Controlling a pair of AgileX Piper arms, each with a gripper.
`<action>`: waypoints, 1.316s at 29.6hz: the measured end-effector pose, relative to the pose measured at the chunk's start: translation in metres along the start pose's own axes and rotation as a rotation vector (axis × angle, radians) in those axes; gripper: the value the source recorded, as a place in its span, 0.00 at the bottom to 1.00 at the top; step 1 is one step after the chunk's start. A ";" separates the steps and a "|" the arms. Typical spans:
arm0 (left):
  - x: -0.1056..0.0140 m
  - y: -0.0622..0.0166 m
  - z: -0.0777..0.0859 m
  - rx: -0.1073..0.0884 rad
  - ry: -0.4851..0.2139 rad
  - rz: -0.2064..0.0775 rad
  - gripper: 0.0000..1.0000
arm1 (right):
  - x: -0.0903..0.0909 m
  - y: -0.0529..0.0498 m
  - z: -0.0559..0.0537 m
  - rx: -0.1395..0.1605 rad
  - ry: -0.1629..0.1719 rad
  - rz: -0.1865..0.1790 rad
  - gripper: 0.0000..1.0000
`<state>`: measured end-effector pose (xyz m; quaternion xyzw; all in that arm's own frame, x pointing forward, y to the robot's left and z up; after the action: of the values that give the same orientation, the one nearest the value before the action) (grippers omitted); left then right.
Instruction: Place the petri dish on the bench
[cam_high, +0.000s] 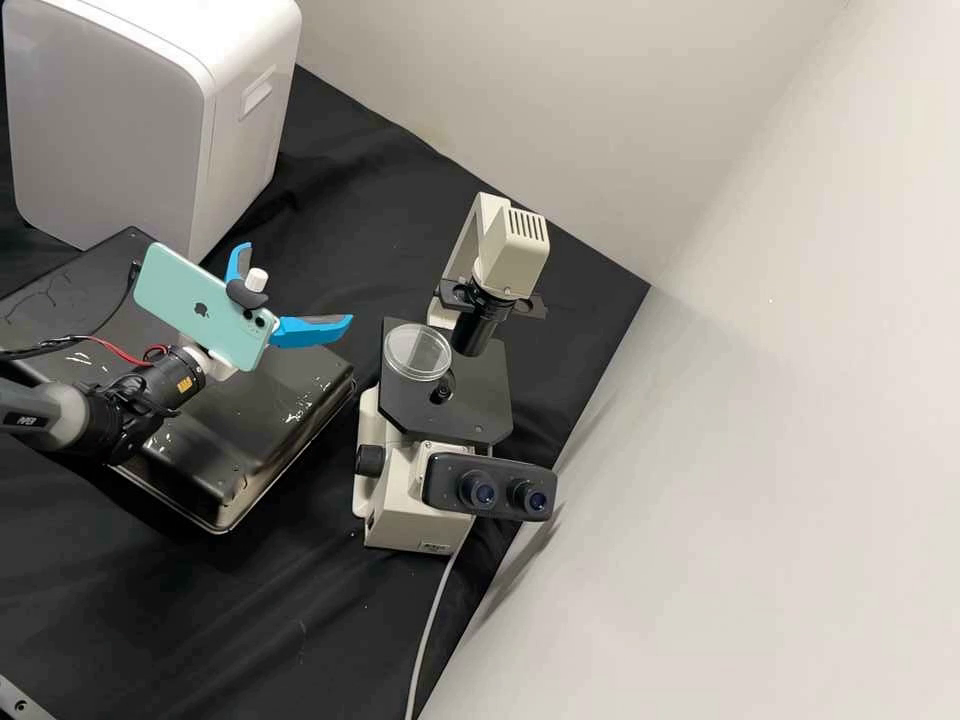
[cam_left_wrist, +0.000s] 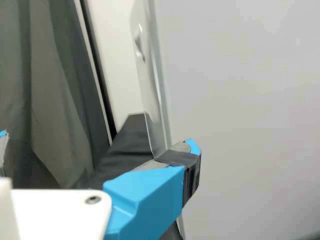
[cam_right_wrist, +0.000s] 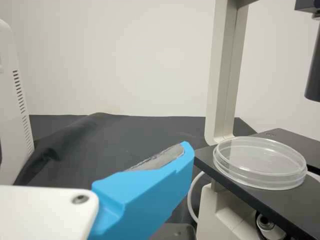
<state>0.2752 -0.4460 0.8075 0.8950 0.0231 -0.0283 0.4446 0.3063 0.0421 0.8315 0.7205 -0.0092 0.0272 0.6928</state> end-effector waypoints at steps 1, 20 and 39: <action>-0.004 -0.0015 0.001 0.001 -0.007 -0.002 1.00 | 0.000 0.000 0.000 0.000 0.000 0.000 1.00; -0.092 -0.0467 0.059 0.012 -0.273 -0.085 1.00 | 0.000 0.000 0.000 0.000 0.000 0.000 1.00; -0.120 -0.0425 0.095 0.033 -0.395 -0.047 1.00 | 0.000 0.000 0.000 0.000 0.000 0.000 1.00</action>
<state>0.1495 -0.4984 0.7248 0.8785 -0.0439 -0.2139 0.4248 0.3063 0.0421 0.8315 0.7205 -0.0092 0.0272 0.6928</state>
